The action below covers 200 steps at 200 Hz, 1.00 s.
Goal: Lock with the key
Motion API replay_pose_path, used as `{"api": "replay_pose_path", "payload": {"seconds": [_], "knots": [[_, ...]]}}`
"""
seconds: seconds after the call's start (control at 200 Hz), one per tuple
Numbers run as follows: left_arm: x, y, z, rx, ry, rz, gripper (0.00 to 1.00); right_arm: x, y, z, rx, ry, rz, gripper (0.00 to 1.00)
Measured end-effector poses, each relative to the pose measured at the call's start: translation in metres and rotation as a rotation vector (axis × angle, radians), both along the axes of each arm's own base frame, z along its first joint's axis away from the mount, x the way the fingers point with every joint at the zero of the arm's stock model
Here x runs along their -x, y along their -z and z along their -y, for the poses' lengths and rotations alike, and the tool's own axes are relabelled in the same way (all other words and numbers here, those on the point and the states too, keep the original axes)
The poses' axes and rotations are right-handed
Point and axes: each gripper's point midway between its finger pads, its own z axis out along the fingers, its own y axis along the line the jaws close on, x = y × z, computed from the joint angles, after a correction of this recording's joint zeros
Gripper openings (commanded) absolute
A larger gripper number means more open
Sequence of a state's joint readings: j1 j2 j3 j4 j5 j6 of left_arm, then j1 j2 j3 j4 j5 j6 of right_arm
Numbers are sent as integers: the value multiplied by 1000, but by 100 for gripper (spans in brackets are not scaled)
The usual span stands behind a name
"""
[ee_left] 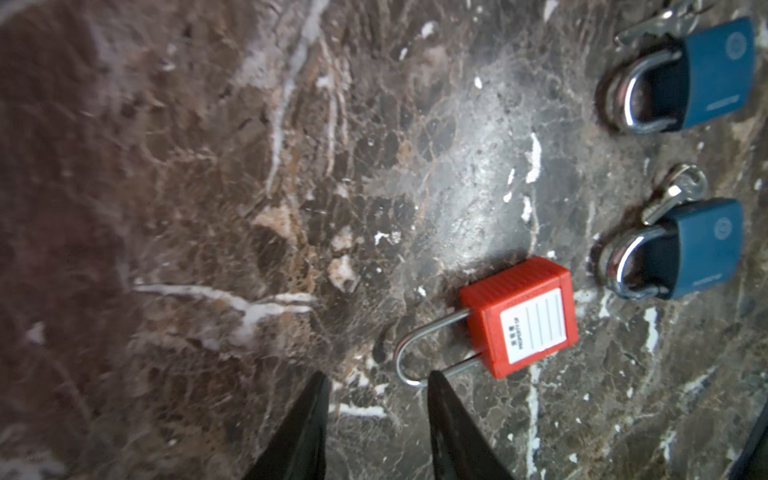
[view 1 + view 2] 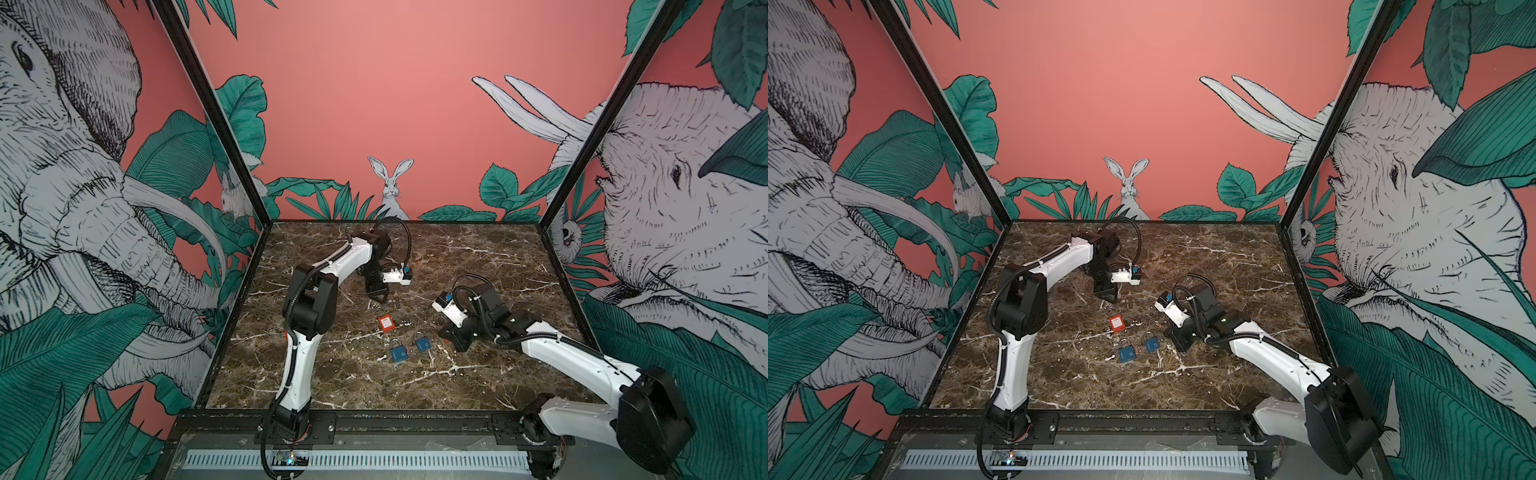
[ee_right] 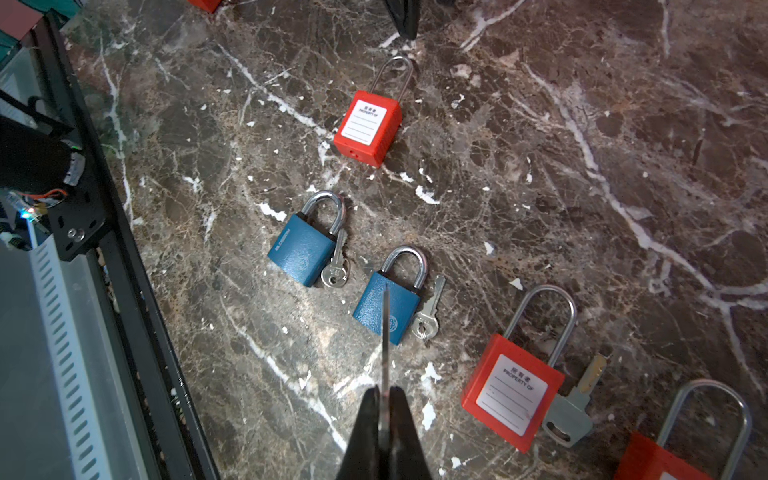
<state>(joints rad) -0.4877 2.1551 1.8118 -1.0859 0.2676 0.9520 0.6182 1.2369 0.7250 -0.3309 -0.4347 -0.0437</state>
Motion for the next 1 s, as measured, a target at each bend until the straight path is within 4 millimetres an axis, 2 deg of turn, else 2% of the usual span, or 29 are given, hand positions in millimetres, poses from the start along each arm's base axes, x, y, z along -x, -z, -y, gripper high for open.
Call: {"api": "replay_pose_path", "payload": {"seconds": [0.075,0.205,0.33,0.425,0.6,0.8,0.94,1.0], "knots": [[-8,-19,-1,41,-47,72,41,-7,4,-5,12,33,-8,0],[-15,-74,-7,144,-148,240,42,-26,10,-22,35,89,-29,0],[-13,-135,-26,266,-266,400,44,-45,19,-45,75,128,-42,0],[-5,-166,-44,349,-375,476,46,-57,29,-64,103,142,-40,0],[20,-187,-89,439,-632,525,58,-64,54,-88,159,158,-38,0],[58,-203,-135,493,-889,624,70,-72,77,-97,195,211,-53,5],[75,-206,-158,523,-1042,662,74,-78,83,-101,201,241,-52,15],[78,-203,-166,516,-1107,657,82,-80,82,-106,190,244,-49,21]]}}
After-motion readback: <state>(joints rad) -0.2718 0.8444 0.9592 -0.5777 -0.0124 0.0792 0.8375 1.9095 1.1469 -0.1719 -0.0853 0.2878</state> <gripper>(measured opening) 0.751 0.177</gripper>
